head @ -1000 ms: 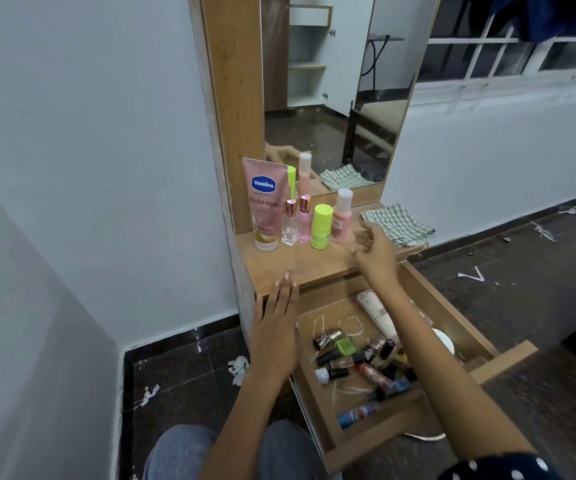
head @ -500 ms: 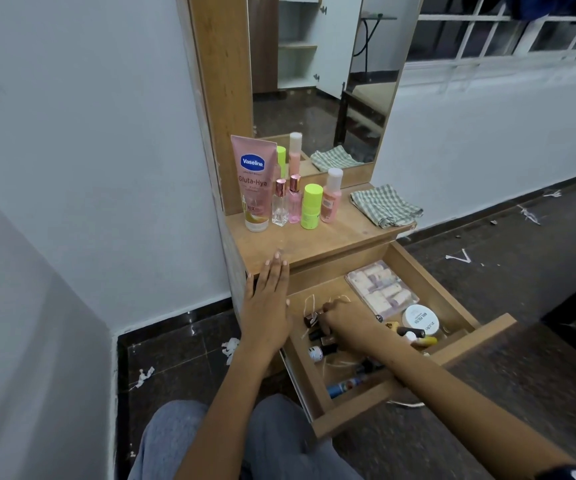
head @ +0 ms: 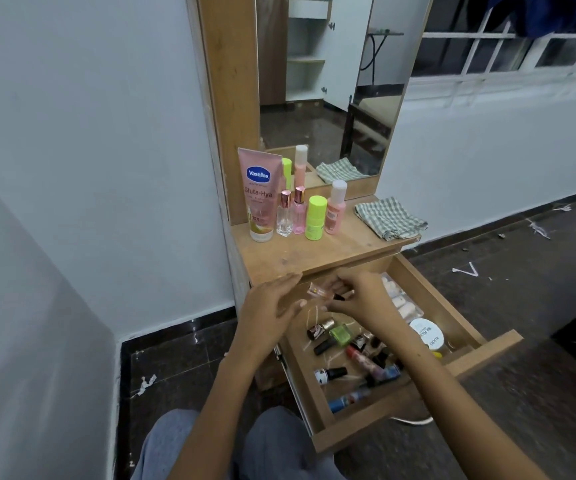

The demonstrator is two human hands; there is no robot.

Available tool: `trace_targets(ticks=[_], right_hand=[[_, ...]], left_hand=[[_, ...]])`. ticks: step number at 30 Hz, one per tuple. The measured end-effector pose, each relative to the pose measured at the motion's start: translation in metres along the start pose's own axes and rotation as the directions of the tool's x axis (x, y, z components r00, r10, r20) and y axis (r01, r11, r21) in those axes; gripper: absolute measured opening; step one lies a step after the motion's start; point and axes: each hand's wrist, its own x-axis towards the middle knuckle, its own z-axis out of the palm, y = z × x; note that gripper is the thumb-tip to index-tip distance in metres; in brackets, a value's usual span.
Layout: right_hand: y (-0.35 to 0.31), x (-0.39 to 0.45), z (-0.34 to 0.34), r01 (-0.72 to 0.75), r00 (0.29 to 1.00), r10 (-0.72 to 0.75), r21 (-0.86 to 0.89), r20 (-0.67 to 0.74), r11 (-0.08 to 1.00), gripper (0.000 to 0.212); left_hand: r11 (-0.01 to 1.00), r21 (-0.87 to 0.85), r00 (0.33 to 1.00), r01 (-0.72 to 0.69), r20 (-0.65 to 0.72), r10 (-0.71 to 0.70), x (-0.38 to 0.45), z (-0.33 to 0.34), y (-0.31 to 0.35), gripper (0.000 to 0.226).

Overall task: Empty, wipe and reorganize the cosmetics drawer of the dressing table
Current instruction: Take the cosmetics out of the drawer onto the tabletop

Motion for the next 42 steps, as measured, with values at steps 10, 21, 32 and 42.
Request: trace_targets(ticks=[10,21,32,42], right_hand=[[-0.043,0.049,0.009,0.246,0.962,-0.264,-0.213,-0.063,0.946,0.025],[-0.022,0.026,0.027,0.179,0.955,-0.115,0.221,-0.273,0.959,0.018],[0.027,-0.020,0.038,0.084,0.993,-0.077,0.071,-0.091,0.994,0.007],[0.047,-0.029,-0.004,0.028,0.991,-0.039,-0.086,-0.129,0.996,0.015]], left_hand=[[0.995,0.099,0.953,0.003,-0.301,0.027,0.023,-0.017,0.001,0.020],[0.979,-0.147,0.925,0.142,-0.334,-0.184,0.049,-0.007,-0.030,0.024],[0.965,-0.134,0.888,0.224,-0.379,-0.259,0.073,-0.005,-0.054,0.026],[0.973,0.193,0.857,0.126,-0.515,-0.009,0.015,0.015,-0.020,0.018]])
